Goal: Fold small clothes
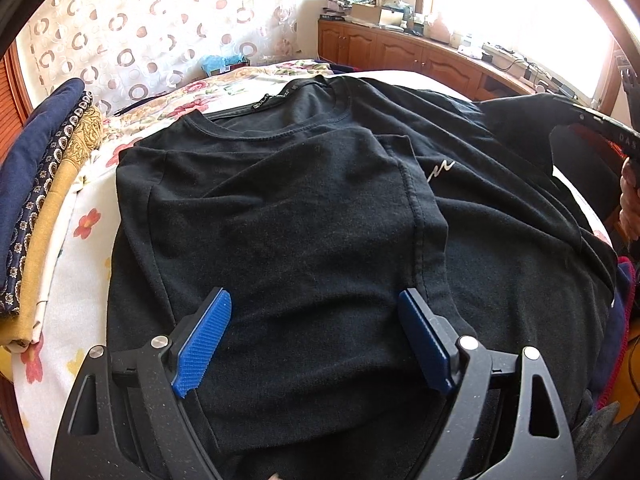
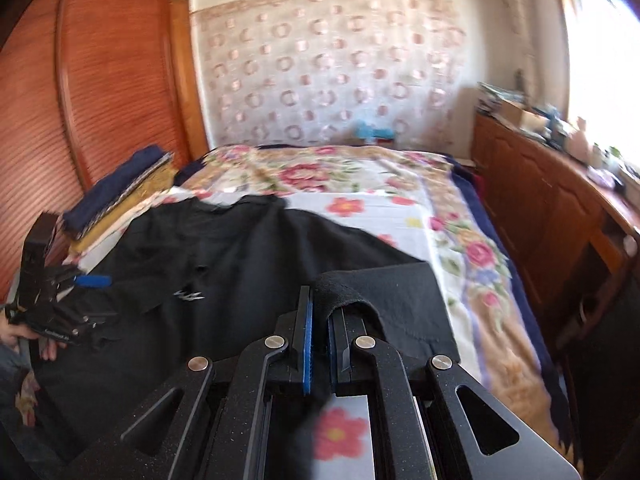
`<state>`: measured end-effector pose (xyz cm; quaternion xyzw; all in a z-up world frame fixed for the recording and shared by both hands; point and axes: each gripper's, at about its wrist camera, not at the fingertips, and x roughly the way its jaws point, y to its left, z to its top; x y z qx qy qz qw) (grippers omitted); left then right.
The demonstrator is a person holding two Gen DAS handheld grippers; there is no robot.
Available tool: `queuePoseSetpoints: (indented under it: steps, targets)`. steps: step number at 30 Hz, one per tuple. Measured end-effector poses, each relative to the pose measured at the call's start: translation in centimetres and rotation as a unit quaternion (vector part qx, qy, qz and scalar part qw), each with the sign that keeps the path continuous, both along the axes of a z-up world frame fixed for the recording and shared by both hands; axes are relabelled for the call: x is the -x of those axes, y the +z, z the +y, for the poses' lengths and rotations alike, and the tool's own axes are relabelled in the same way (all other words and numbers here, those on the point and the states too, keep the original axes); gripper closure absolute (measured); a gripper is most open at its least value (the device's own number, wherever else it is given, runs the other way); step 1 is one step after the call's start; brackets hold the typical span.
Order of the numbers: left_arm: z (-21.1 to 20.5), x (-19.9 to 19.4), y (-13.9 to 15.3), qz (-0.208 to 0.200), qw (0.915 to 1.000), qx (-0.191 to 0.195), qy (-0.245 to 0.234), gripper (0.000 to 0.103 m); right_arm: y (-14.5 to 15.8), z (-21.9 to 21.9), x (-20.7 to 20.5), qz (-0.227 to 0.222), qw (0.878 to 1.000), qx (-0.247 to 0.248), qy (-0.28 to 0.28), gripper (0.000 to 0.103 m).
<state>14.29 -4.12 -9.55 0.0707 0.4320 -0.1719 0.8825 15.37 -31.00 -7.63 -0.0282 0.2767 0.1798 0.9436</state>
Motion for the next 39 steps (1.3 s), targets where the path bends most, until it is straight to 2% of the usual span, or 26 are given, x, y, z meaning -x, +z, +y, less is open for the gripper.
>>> queuePoseSetpoints:
  steps: [10, 15, 19, 21, 24, 28, 32, 37, 39]
  targets:
    - [-0.1, -0.1, 0.0, 0.002, 1.0000, 0.001, -0.003, 0.016, -3.4, 3.3, -1.6, 0.057, 0.996, 0.030, 0.055, 0.097]
    - [0.0, -0.2, 0.0, 0.002, 1.0000, 0.002, -0.004, 0.016, -3.6, 4.2, -2.6, 0.082, 0.993, 0.047, 0.072, 0.097]
    - [0.1, -0.2, 0.0, 0.003, 1.0000, 0.001, -0.003, 0.016, -3.8, 3.6, -3.1, 0.095, 0.992, 0.039, 0.071, 0.097]
    - [0.1, -0.1, 0.0, 0.003, 1.0000, 0.002, -0.003, 0.016, -3.6, 3.2, -3.1, 0.098, 0.992, 0.037, 0.067, 0.097]
    - [0.1, -0.1, 0.1, 0.003, 1.0000, 0.001, 0.000, 0.016, -3.5, 2.6, -2.6, 0.100, 0.993, 0.045, 0.054, 0.089]
    - [0.1, -0.1, 0.1, 0.003, 1.0000, 0.001, 0.001, 0.016, -3.0, 2.3, -1.1, 0.094, 0.994, 0.043, 0.040, 0.074]
    - [0.1, -0.1, 0.2, 0.002, 1.0000, -0.001, 0.007, 0.016, -1.8, 0.5, 0.1, 0.073, 0.997, 0.031, 0.018, 0.068]
    - [1.1, 0.8, 1.8, -0.031, 0.9991, 0.009, 0.028, 0.016, -1.3, -2.4, -0.8, 0.056, 0.997, 0.027, -0.041, 0.064]
    - [1.5, 1.5, 3.3, -0.053, 0.9978, 0.020, 0.033, 0.016, -1.7, -3.6, -2.3, 0.068, 0.996, 0.021, -0.055, 0.064]
